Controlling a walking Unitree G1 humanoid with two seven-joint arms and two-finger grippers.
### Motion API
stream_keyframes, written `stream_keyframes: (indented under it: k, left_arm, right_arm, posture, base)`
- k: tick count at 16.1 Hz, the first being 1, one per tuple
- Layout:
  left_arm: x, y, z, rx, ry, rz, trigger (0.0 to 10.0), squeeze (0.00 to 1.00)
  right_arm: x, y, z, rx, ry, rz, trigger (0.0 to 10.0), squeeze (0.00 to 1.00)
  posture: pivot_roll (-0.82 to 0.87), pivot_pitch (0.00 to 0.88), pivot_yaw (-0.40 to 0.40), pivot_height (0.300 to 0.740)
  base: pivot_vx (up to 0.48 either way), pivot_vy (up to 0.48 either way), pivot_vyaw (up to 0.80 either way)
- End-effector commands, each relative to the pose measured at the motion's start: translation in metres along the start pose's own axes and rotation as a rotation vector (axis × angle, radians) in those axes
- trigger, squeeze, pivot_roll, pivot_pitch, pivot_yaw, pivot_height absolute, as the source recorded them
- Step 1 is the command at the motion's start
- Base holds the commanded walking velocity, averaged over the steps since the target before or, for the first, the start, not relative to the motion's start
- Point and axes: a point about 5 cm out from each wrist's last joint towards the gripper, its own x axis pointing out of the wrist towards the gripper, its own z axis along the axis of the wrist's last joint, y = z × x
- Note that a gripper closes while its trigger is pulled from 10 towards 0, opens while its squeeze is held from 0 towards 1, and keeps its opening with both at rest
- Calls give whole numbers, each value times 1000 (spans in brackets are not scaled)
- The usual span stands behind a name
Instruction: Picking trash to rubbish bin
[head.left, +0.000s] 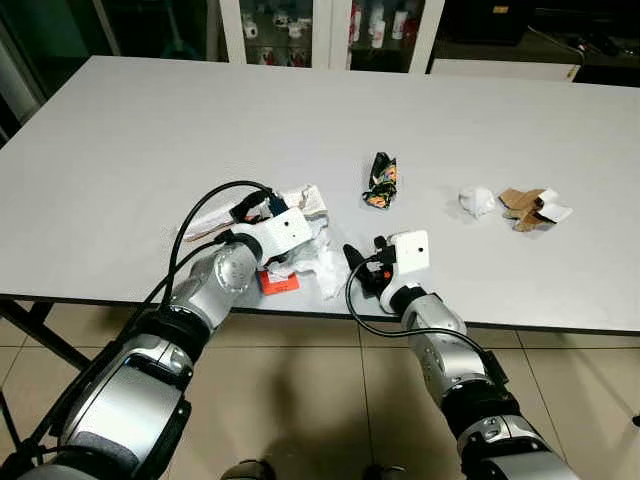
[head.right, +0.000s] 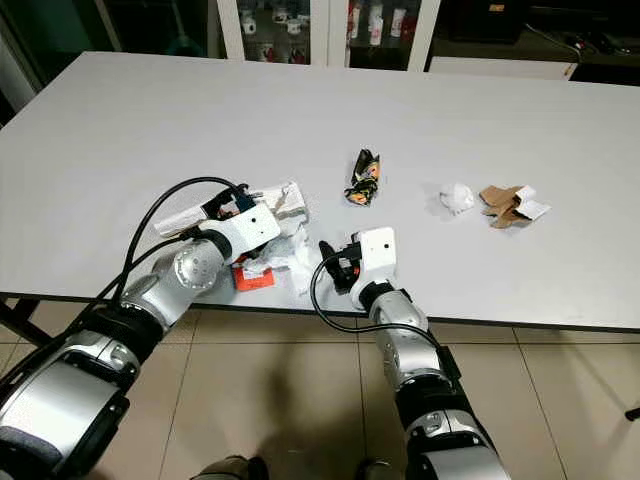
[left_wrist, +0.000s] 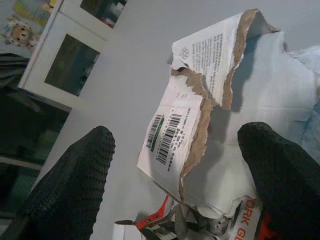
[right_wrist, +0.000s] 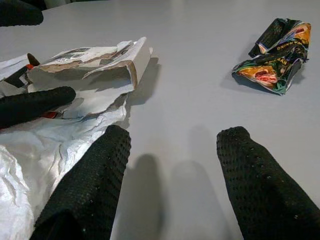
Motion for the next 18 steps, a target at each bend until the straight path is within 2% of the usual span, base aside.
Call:
stream_keyframes:
  k: [1,7,18]
  left_arm:
    - [4,6,7,22,-17,34,10000,0]
    - [7,15,11,-1,-25,105,10000,0]
    - [8,11,-2,129,62,100,10000,0]
  right_arm:
    - [-1,-2,2,1,-11,-10,10000,0]
    - [-1,-1,1,4,-10,-9,10000,0]
    - [-2,0,0,8,-11,-8,10000,0]
  posture:
    - [-1,82,7,740]
    - [-3,82,7,740]
    - [-5,85,9,740]
  base:
    - [0,0,0]
    - [0,0,0]
    - [0,0,0]
